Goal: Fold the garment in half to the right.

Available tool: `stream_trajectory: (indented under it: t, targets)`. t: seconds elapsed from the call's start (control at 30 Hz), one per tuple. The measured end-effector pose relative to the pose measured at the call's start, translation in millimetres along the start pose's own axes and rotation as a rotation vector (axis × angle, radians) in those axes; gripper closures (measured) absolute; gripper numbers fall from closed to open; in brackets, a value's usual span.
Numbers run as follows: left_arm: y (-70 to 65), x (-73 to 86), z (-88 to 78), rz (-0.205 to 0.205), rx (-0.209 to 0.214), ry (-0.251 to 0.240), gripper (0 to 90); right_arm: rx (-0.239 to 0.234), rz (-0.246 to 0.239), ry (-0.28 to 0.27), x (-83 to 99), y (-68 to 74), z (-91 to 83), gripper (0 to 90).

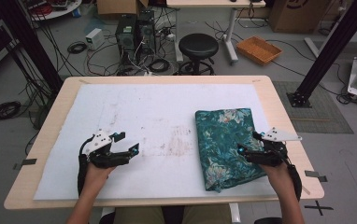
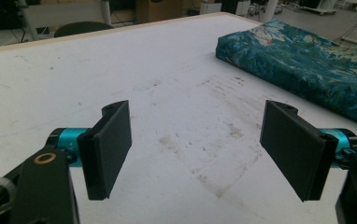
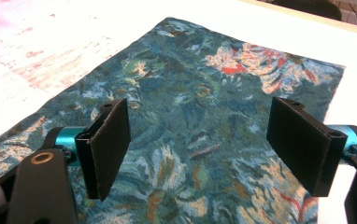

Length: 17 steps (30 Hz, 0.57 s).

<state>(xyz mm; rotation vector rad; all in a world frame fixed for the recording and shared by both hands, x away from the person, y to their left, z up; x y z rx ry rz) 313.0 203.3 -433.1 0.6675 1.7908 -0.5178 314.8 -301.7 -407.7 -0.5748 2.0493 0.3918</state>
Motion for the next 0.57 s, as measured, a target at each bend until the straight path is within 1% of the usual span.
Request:
stream_trajectory:
  t: [0.13, 0.33, 0.57]
  targets:
    - [0.7, 0.2, -0.6, -0.001, 0.000, 0.000, 25.1, 0.002, 0.010, -0.013, 0.4, -2.7, -4.2, 21.6]
    - [0.1, 1.4, 0.8, -0.002, 0.000, 0.007, 25.1, 0.007, 0.023, -0.019, 1.5, -6.0, -6.2, 21.6]
    - [0.1, 1.9, 1.9, -0.002, 0.003, 0.010, 25.1, 0.003, 0.023, -0.024, 1.3, -7.3, -6.4, 21.6]
Point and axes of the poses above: each handheld gripper's, and its own axes: z roughly forward along the jaws, x roughly out of its underside, y roughly to its left, the point moved 1 cm from there along z, roughly forward along the jaws, and after that the axes turned 4 degrees about z, right-handed, at the moved point
